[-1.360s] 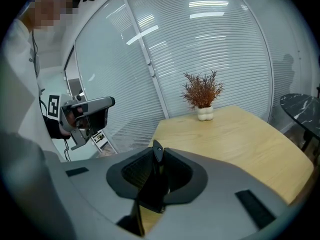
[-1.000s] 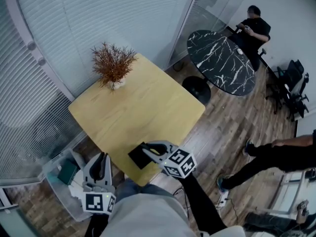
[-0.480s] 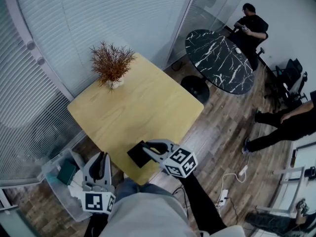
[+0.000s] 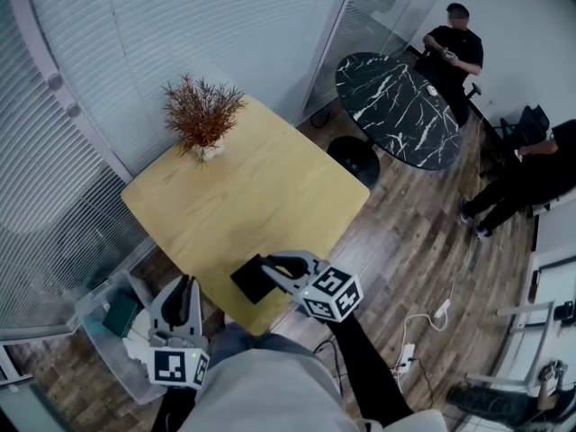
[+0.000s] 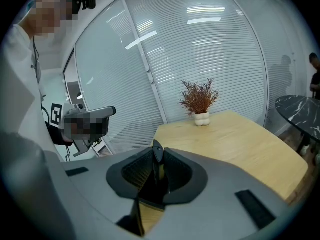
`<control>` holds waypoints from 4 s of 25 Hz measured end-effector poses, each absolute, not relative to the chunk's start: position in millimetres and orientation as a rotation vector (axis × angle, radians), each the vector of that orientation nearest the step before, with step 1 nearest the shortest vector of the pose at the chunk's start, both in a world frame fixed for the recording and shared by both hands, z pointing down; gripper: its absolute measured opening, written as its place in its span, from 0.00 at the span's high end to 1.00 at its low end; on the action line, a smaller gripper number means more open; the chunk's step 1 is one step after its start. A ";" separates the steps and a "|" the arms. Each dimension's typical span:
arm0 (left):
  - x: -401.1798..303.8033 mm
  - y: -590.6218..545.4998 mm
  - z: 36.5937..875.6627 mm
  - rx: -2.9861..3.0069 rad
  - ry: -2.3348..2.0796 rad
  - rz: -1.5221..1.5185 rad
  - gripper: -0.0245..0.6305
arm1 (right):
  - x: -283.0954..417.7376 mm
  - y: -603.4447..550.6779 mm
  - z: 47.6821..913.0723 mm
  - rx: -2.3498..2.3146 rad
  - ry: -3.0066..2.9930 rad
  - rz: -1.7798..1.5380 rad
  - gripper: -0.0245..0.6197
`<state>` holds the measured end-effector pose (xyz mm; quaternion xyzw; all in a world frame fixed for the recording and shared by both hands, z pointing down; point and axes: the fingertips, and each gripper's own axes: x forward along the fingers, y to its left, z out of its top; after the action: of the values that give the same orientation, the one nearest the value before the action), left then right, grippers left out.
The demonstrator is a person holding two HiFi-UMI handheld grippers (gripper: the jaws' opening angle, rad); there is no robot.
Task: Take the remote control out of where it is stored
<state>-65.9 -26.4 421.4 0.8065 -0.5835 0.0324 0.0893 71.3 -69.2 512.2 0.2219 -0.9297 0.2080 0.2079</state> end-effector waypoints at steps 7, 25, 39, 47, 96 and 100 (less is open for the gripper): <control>-66.2 -28.9 422.0 2.404 -1.727 0.093 0.89 | 73.2 -71.7 505.0 0.634 -2.602 0.571 0.86; -63.6 -34.1 425.7 2.407 -1.707 0.104 0.89 | 76.0 -75.2 494.6 0.650 -2.622 0.581 0.86; -60.0 -35.3 424.2 2.410 -1.693 0.097 0.89 | 79.0 -74.6 487.2 0.651 -2.640 0.583 0.85; -57.3 -34.4 422.2 2.418 -1.691 0.090 0.94 | 80.9 -73.7 481.4 0.653 -2.652 0.569 0.85; -59.1 -24.6 428.3 2.362 -1.672 0.073 0.95 | 96.3 -66.6 447.6 0.719 -2.733 0.515 0.86; -58.9 -24.7 428.4 2.368 -1.669 0.071 0.95 | 98.2 -67.1 445.5 0.738 -2.737 0.511 0.86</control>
<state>-58.9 -24.7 428.4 0.8111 -0.5716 0.0245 0.1218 98.2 -67.1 445.5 0.2540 -0.9421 0.1760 0.1303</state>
